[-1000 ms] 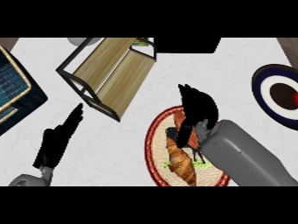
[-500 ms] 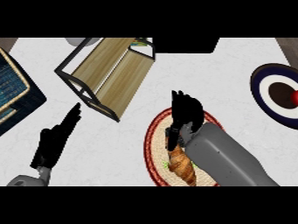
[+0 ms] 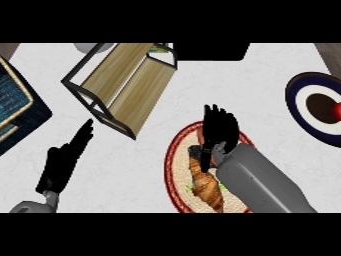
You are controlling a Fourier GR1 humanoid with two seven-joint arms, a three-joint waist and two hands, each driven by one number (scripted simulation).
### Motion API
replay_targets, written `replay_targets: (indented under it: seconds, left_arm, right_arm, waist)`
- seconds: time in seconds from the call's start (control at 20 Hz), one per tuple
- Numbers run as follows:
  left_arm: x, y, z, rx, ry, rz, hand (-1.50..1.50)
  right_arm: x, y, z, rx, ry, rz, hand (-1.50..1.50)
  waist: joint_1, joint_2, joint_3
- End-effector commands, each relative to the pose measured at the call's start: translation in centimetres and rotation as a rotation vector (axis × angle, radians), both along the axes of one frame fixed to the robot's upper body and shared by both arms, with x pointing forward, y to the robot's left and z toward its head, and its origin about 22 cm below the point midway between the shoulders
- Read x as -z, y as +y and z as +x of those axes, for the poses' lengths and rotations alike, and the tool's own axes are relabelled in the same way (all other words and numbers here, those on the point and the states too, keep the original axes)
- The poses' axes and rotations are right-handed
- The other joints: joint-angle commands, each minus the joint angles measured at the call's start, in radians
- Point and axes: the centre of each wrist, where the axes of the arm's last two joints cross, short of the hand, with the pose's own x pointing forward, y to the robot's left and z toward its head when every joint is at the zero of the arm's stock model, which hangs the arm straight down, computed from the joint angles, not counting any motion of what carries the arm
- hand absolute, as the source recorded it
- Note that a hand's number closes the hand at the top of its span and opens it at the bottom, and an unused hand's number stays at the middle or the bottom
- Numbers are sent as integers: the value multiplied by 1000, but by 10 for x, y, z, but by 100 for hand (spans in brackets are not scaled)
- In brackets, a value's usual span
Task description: Pick the sweet potato from the placemat and place it in the tiered shelf
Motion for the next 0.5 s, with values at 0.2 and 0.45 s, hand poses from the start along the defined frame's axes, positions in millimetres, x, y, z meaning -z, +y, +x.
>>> replay_targets:
  seconds: [0.2, 0.45]
  left_arm:
    - [3, -8, -16, 5, -7, -9, 0]
    - [20, 3, 0, 0, -1, 0, 0]
  right_arm:
    - [28, 3, -7, 48, 79, -120, -150]
    - [29, 7, -4, 64, 66, -111, -150]
  waist:
    - [7, 0, 0]
    - [1, 2, 0]
